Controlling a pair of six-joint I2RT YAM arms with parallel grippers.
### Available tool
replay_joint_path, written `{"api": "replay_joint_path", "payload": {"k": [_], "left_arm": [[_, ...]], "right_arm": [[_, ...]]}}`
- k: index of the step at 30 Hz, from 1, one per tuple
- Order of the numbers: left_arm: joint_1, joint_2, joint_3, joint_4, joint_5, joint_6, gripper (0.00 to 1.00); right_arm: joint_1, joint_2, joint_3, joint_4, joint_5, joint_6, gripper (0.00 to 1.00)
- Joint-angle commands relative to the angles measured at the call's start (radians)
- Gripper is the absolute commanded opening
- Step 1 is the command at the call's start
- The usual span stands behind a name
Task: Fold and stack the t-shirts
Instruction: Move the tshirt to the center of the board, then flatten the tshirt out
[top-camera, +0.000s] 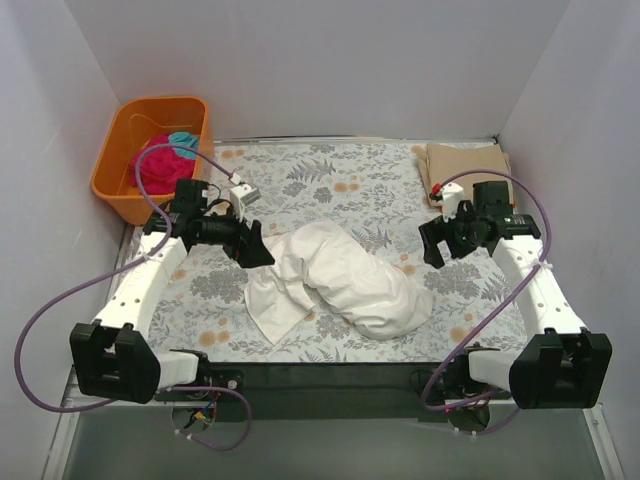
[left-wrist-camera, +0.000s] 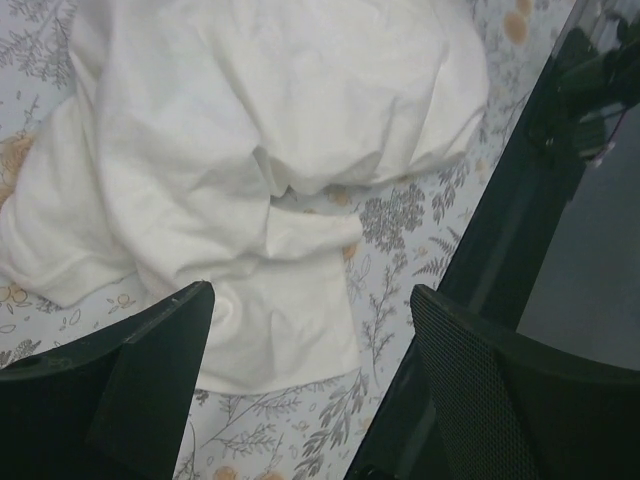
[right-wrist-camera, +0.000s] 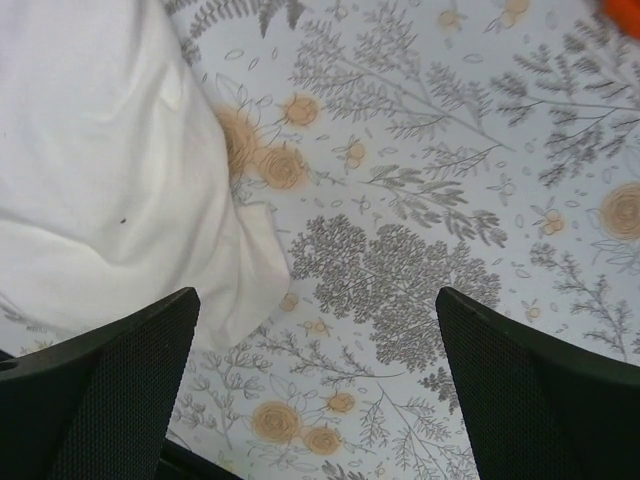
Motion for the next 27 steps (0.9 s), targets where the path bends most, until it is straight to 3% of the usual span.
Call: {"api": "replay_joint_path", "payload": {"k": [1,2,8,11,15,23,27], "left_arm": [[-0.054,-0.034,-0.088,-0.153,-0.076,0.221,0.72],[-0.088,-0.037,-0.115,-0.162,-0.138,0.243,0.71],[-0.228,-0.110,-0.292,-0.078,-0.320,0.274,0.68],[-0.395,-0.103,-0.358,0.018,-0.478,0.223,0.70],[-0.424,-0.060,-0.371,0.095,-0.539,0.206,0.71],[-0.538,-0.014,-0.446,0.201,-0.600,0.224,0.64],[-0.558,0.028,-0.495,0.311,-0.695,0.243,0.60]], "right_arm": [[0.043,0.015,-0.051,-0.070,-0.013,-0.035,0.89],[0.051,0.020,-0.060,-0.099,-0.013,-0.049,0.84],[0.100,0.056,-0.129,-0.169,-0.004,-0.065,0.79],[0.136,0.125,-0.134,-0.176,0.019,-0.042,0.81],[0.215,0.211,-0.137,-0.174,0.073,-0.016,0.79],[0.308,0.226,-0.125,-0.143,0.114,0.006,0.79],[0.310,0.344,-0.106,-0.076,0.200,0.006,0.68]]}}
